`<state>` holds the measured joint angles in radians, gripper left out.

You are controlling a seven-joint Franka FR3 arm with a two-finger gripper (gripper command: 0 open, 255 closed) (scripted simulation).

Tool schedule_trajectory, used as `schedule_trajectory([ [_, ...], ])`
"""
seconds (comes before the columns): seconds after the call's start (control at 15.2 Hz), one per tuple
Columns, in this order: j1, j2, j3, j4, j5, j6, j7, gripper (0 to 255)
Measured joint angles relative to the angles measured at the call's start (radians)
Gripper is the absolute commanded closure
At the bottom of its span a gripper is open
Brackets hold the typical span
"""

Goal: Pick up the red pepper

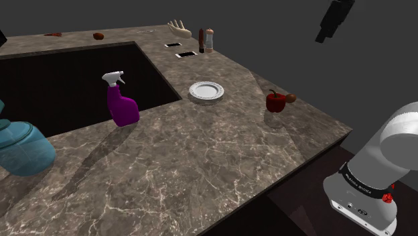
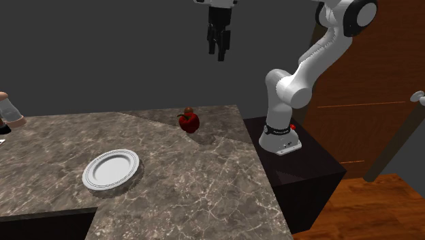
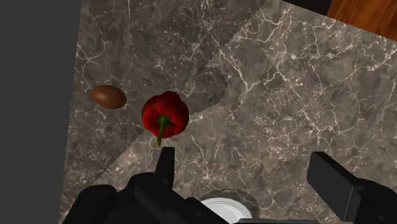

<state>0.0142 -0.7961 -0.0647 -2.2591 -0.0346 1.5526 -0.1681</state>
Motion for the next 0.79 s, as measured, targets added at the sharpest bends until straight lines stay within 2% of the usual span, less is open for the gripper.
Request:
schedule_trajectory([
  [0.2,-0.006,0.023,-0.005,-0.022,-0.006,0.042,0.004,0],
  [0.4,-0.019,0.050,-0.009,-0.083,-0.015,0.129,0.023,0],
  [0.79,-0.043,0.179,-0.018,-0.165,-0.032,0.337,0.067,0],
])
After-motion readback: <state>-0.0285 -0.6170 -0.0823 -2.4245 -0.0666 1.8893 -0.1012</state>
